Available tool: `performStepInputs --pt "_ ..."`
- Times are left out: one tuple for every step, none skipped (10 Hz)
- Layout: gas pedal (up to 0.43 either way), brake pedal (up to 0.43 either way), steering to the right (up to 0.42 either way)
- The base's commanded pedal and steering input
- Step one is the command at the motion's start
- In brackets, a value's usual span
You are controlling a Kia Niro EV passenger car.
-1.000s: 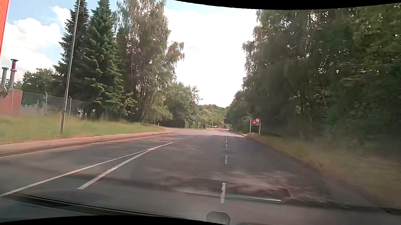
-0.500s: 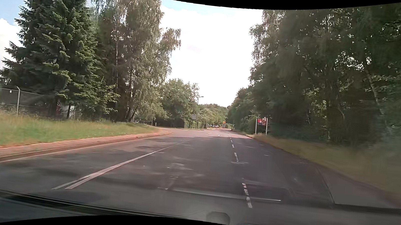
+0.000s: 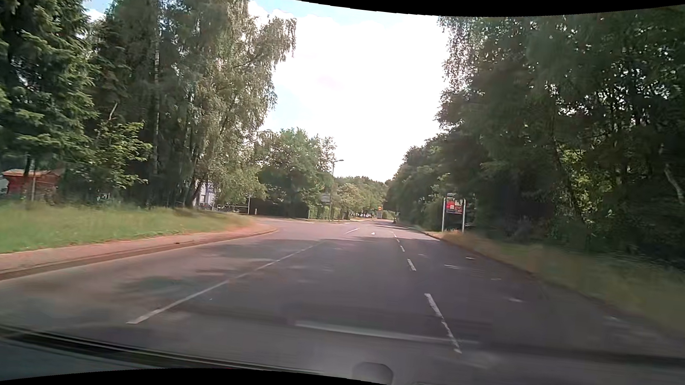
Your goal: Follow the waypoints while adhering to traffic rules and regulations
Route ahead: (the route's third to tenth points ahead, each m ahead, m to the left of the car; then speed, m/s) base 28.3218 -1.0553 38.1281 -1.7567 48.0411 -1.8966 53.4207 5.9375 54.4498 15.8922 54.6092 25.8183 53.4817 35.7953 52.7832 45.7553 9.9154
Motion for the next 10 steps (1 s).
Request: performStepInputs --pt "0.0 0.012 0.013" --pt "0.0 0.061 0.013" --pt "0.0 0.128 0.012" --pt "0.0 0.189 0.012" --pt "0.0 0.189 0.011" --pt "0.0 0.201 0.011" --pt "0.0 0.207 0.011" --pt "0.0 0.207 0.011" --pt "0.0 0.207 0.011" --pt "0.0 0.207 0.011"
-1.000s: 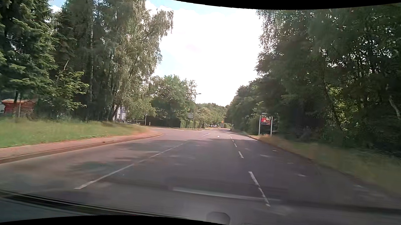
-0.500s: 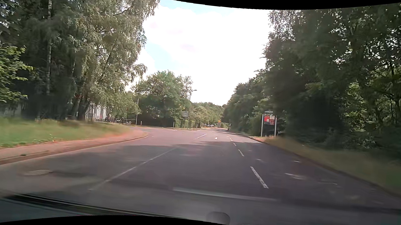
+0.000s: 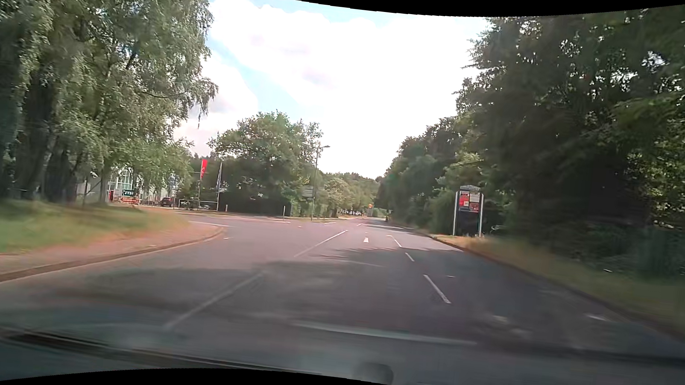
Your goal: Follow the waypoints while adhering to traffic rules and regulations
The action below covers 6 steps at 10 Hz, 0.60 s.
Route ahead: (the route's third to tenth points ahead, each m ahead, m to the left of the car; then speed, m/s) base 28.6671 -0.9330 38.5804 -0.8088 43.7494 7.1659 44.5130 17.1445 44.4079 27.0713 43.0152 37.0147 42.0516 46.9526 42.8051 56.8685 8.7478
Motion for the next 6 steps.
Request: performStepInputs --pt "0.0 0.201 0.011" --pt "0.0 0.189 0.011" --pt "0.0 0.183 0.011" --pt "0.0 0.171 0.011" --pt "0.0 0.159 0.011" --pt "0.0 0.159 0.011"
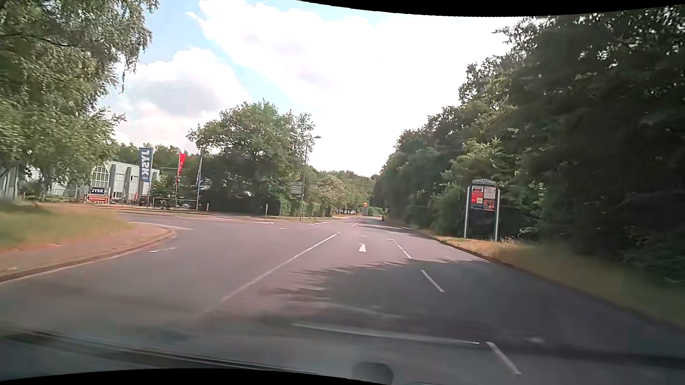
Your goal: Follow the waypoints while adhering to traffic rules and regulations
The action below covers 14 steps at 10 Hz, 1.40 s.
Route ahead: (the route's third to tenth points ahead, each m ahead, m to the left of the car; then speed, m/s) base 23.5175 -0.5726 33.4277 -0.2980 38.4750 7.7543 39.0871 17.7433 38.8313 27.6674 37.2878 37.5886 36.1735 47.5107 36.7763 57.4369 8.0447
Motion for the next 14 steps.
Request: performStepInputs --pt "0.0 0.159 0.011" --pt "0.0 0.159 0.011" --pt "0.0 0.159 0.011" --pt "0.0 0.159 0.011" --pt "0.0 0.159 0.011" --pt "0.0 0.159 0.011" --pt "0.0 0.159 0.01" --pt "0.0 0.159 0.009" --pt "0.0 0.159 0.009" --pt "0.0 0.159 0.008" --pt "0.0 0.159 0.008" --pt "0.0 0.165 0.008" --pt "0.0 0.165 0.008" --pt "0.0 0.159 0.008"
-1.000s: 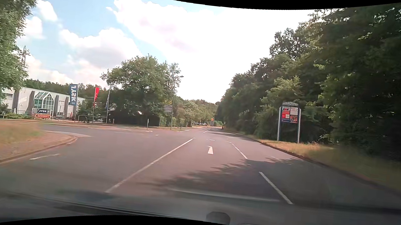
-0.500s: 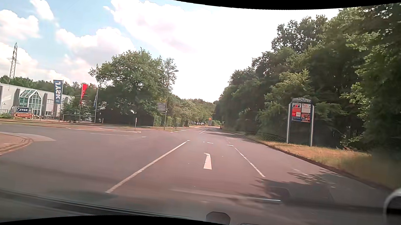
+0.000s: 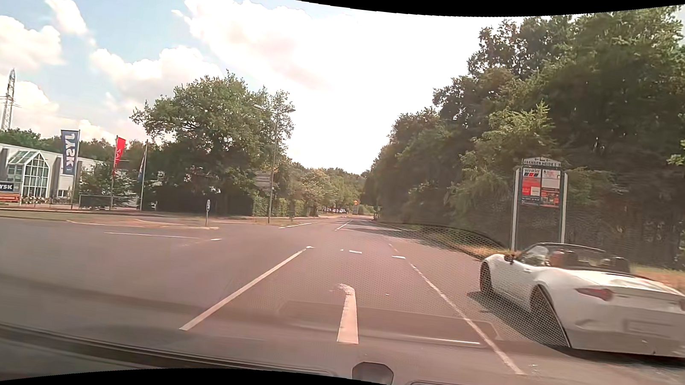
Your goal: Follow the waypoints while adhering to traffic rules and regulations
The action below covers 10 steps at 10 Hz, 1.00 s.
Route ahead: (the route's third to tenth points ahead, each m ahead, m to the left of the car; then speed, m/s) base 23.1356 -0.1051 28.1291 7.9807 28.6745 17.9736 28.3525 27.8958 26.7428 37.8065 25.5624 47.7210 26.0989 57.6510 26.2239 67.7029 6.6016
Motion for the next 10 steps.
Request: performStepInputs --pt "0.0 0.165 0.008" --pt "0.0 0.152 0.008" --pt "0.0 0.146 0.008" --pt "0.0 0.14 0.007" --pt "0.0 0.134 0.007" --pt "0.0 0.134 0.007" --pt "0.0 0.128 0.007" --pt "0.0 0.134 0.007" --pt "0.0 0.134 0.007" --pt "0.0 0.134 0.007"
